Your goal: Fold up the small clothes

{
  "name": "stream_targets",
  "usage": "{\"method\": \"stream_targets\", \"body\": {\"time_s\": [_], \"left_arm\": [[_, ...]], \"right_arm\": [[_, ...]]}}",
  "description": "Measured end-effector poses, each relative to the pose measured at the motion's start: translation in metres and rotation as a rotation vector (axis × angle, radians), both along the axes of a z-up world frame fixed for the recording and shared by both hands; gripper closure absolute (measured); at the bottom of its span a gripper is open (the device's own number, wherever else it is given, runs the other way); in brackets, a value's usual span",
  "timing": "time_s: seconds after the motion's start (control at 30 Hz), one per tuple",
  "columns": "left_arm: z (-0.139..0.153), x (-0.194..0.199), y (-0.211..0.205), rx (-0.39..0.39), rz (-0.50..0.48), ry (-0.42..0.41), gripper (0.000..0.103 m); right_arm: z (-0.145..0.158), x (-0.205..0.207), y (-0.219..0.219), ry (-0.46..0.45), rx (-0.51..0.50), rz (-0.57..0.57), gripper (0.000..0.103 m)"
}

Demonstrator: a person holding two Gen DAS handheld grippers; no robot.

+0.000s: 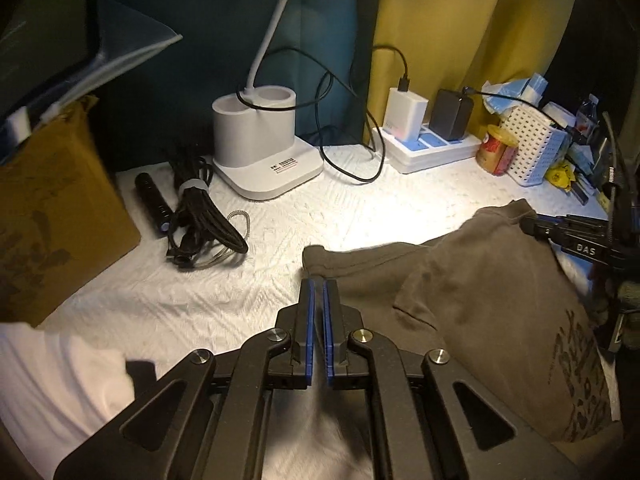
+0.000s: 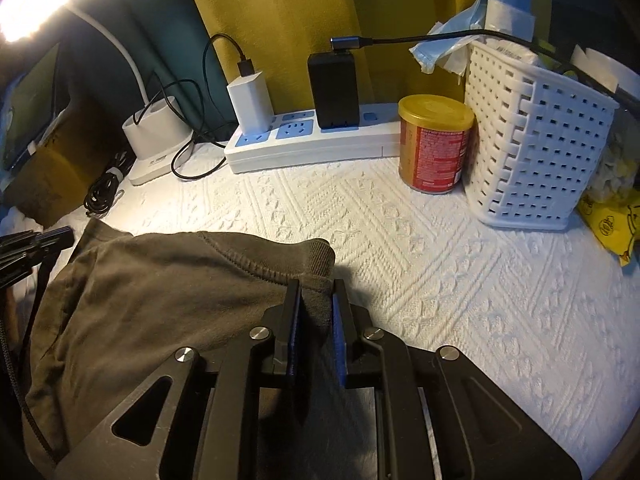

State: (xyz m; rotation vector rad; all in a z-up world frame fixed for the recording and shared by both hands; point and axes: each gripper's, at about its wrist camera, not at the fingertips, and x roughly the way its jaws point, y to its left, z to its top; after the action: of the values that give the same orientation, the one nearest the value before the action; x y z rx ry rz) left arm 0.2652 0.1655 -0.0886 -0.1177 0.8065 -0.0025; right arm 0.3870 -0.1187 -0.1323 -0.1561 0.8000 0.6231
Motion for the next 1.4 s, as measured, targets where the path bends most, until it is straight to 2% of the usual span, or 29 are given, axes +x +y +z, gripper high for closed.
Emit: {"method": "stream_targets", "body": {"time_s": [0.07,0.1,0.13,0.17,0.2,0.23,0.57,0.9,1.4], "left_arm": [[0.002,-0.006,-0.002,-0.006,0.005,-0.003,0.097],[0.004,-0.010,-0.003,-0.012,0.006,-0.004,0.092],[0.005,-0.014,-0.004,-0.019,0.006,-0.007,0.072],[0.007,-0.019,-0.005,-0.033,0.009,-0.016,0.045],[0.010,-0.025,-0.006,-0.054,0.015,-0.031,0.036],[0.012,-0.029,-0.007,-0.072,0.016,-0.038,0.032],[0.021,-0.066,-0.038,-0.102,-0.039,-0.061,0.032],[0.016,-0.104,-0.059,-0.126,-0.059,-0.059,0.032],[0.004,-0.151,-0.099,-0.156,-0.114,-0.038,0.032]], "right_arm": [[0.003,-0.004,-0.004,-0.010,-0.006,-0.014,0.081],[0.005,-0.006,-0.006,-0.012,-0.006,-0.019,0.081],[0.006,-0.009,-0.009,-0.014,-0.002,-0.024,0.081],[0.008,-0.013,-0.012,-0.017,0.003,-0.028,0.081],[0.009,-0.017,-0.014,-0.020,0.005,-0.028,0.081],[0.010,-0.020,-0.015,-0.021,0.006,-0.028,0.080],[0.014,-0.063,-0.037,-0.029,0.011,-0.030,0.080],[0.017,-0.107,-0.060,-0.042,0.020,-0.036,0.080],[0.007,-0.160,-0.092,-0.022,0.035,-0.058,0.080]]}}
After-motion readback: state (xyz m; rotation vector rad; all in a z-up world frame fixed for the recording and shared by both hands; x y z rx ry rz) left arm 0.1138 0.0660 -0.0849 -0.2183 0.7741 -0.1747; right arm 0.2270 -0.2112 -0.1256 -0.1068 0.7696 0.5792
